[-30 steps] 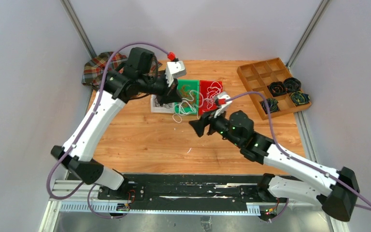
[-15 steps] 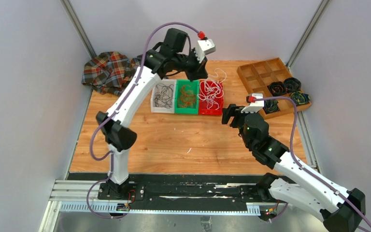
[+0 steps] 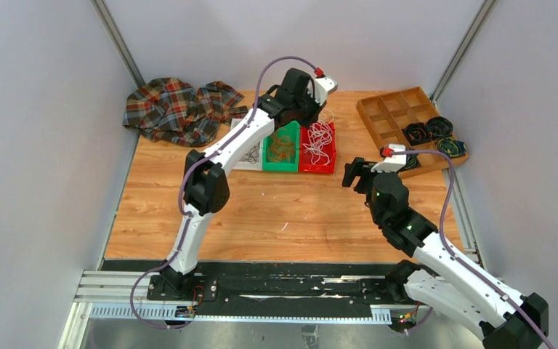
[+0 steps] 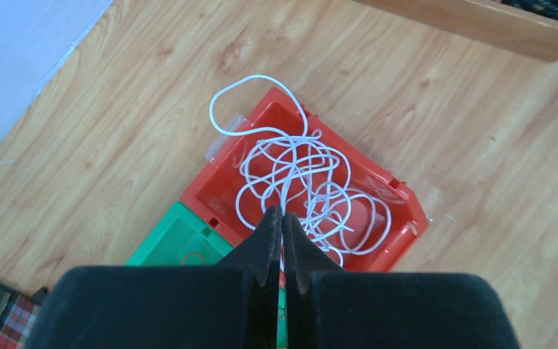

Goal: Untangle the cables

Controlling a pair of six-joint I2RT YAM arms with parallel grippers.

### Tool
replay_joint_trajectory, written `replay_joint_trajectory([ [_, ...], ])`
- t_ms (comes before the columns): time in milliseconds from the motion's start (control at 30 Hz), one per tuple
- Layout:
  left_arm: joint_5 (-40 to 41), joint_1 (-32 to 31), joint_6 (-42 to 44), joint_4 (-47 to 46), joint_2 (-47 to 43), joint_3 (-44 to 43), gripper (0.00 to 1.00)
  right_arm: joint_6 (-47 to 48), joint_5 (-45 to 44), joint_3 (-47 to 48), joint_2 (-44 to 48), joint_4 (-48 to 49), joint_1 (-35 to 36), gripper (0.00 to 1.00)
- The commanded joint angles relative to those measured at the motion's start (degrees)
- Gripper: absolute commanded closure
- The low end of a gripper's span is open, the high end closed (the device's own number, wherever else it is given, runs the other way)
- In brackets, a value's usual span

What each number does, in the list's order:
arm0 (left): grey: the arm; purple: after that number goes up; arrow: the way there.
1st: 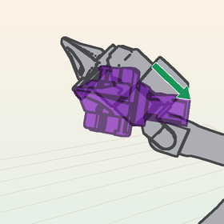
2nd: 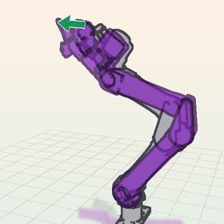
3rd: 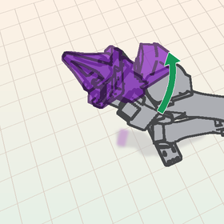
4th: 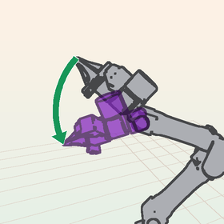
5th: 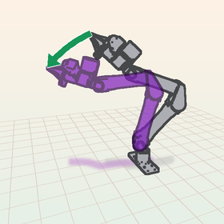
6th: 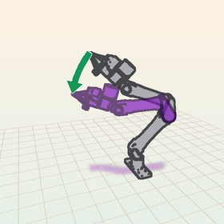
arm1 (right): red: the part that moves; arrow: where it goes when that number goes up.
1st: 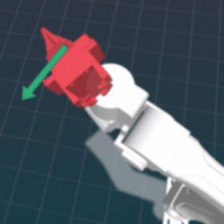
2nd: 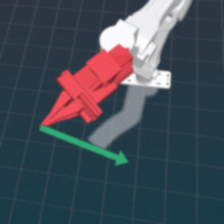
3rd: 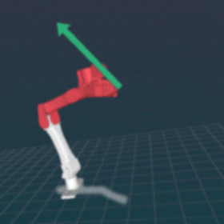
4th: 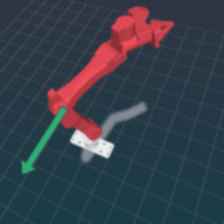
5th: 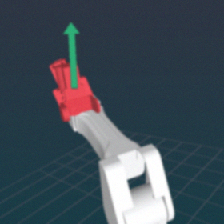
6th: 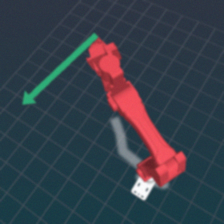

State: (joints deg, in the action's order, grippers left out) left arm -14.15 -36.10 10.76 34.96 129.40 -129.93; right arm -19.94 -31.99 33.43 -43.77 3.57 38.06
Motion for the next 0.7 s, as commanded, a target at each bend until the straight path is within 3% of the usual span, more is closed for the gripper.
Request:
replay_joint_trajectory([
  [0, 8.88, -2.18, 0.71, -10.64, -0.23, 4.0, 1.0, -0.77, -0.68, -1.26, 1.26, 0.22, -1.79, 0.24],
  [167, 13.53, -3.32, 1.5, -15.11, 1.1, 8.2, 0.99, -0.56, -0.27, -0.92, 1.73, -1.1, -3.14, 0.23],
  [667, 17.52, -4.81, 0.15, -16.83, 7.19, 14.34, 1.0, -1.62, 2.4, -1.64, 1.08, -2.03, -6.81, 0.23],
])
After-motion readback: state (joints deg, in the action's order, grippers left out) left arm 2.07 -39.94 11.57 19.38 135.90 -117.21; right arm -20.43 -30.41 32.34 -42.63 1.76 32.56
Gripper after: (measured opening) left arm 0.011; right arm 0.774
